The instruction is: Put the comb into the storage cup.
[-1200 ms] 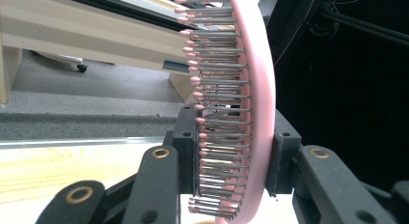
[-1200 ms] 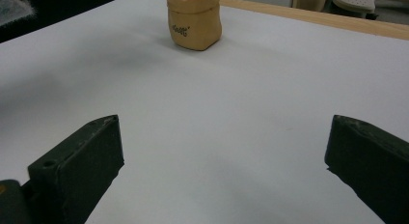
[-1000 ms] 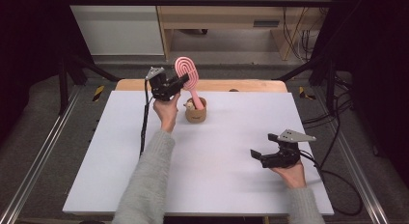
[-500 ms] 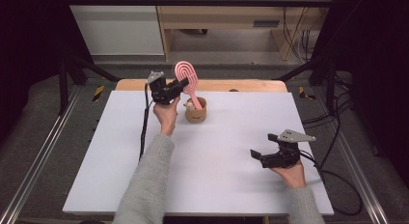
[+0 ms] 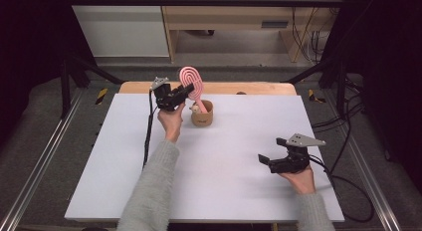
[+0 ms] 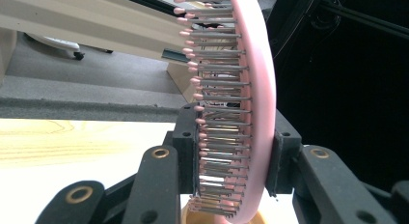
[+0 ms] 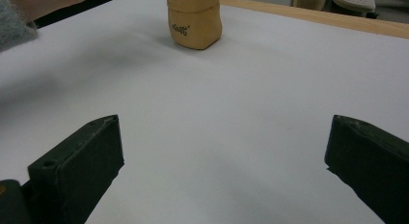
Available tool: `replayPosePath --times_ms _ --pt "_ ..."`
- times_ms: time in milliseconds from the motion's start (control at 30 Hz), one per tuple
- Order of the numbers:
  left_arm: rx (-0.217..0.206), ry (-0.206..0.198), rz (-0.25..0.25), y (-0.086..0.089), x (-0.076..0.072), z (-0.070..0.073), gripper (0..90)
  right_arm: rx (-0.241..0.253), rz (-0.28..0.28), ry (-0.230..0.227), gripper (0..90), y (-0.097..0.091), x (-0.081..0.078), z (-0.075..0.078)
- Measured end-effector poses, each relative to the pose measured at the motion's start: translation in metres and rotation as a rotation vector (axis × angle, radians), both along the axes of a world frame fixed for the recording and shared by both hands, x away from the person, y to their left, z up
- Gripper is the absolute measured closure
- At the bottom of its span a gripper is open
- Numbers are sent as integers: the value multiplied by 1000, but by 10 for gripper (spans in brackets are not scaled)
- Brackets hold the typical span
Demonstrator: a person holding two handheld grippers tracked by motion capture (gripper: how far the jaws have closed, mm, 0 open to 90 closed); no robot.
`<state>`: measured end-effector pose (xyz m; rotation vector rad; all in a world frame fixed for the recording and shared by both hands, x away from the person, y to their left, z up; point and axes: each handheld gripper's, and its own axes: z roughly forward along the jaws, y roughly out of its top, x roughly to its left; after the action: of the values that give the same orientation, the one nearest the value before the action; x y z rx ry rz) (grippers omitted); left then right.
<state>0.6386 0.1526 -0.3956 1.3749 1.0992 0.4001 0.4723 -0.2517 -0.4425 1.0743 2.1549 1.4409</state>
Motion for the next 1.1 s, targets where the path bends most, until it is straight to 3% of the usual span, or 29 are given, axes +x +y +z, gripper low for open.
replayPosePath --times_ms 1100 --pt "-41 39 39 20 0 -12 625 1 0 0 4 0 0 0"
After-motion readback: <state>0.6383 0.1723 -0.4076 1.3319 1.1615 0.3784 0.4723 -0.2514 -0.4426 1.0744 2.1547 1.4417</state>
